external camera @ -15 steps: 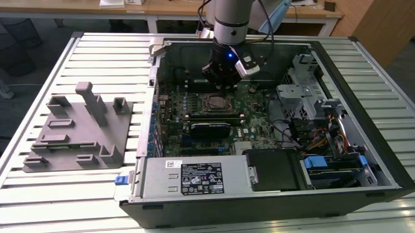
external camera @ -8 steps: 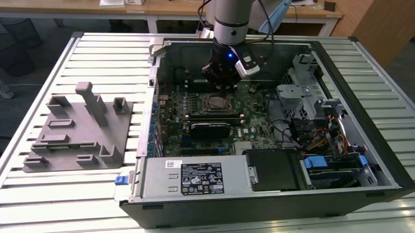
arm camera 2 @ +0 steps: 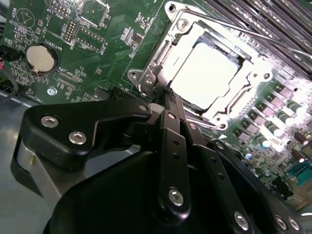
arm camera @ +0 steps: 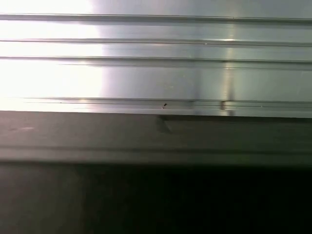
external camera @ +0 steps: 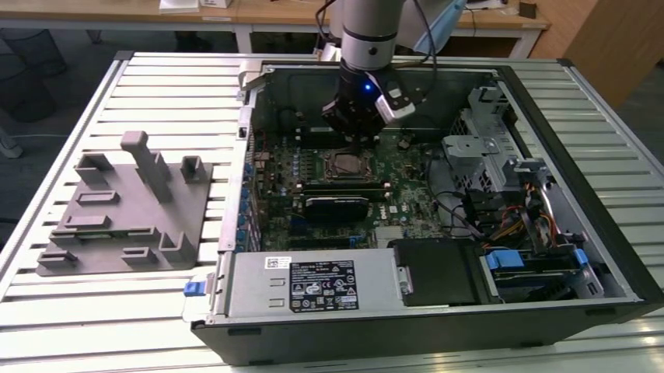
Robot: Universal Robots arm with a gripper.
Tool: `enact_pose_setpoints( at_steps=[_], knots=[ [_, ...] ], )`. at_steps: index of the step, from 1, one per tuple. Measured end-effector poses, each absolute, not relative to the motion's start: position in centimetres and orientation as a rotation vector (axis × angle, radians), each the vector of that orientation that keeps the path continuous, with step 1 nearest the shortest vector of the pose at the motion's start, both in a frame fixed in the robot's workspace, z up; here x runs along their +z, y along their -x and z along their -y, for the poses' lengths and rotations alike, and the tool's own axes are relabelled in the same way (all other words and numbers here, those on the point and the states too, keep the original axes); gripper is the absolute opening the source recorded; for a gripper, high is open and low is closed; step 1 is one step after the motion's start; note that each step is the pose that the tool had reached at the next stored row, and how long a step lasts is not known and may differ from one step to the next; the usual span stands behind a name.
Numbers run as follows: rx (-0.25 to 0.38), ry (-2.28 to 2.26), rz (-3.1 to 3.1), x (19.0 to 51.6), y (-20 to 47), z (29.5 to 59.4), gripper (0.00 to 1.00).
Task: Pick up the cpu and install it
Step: 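Install the first cpu locking lever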
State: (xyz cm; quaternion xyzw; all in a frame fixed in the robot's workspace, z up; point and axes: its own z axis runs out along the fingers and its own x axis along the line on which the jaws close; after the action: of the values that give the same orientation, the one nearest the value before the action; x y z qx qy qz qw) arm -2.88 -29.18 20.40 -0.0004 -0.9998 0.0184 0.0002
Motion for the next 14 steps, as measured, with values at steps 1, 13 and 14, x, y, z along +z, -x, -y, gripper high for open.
enact_pose_setpoints(
  at_steps=[1, 13, 14],
  knots=[
    [0.057, 0.001, 3.141, 20.50, 2.95, 29.17, 0.11],
    [0.054, 0.001, 3.140, 20.86, 3.42, 28.42, 0.11],
    [0.053, 0.001, 3.140, 20.85, 3.43, 28.29, 0.11]
  ],
)
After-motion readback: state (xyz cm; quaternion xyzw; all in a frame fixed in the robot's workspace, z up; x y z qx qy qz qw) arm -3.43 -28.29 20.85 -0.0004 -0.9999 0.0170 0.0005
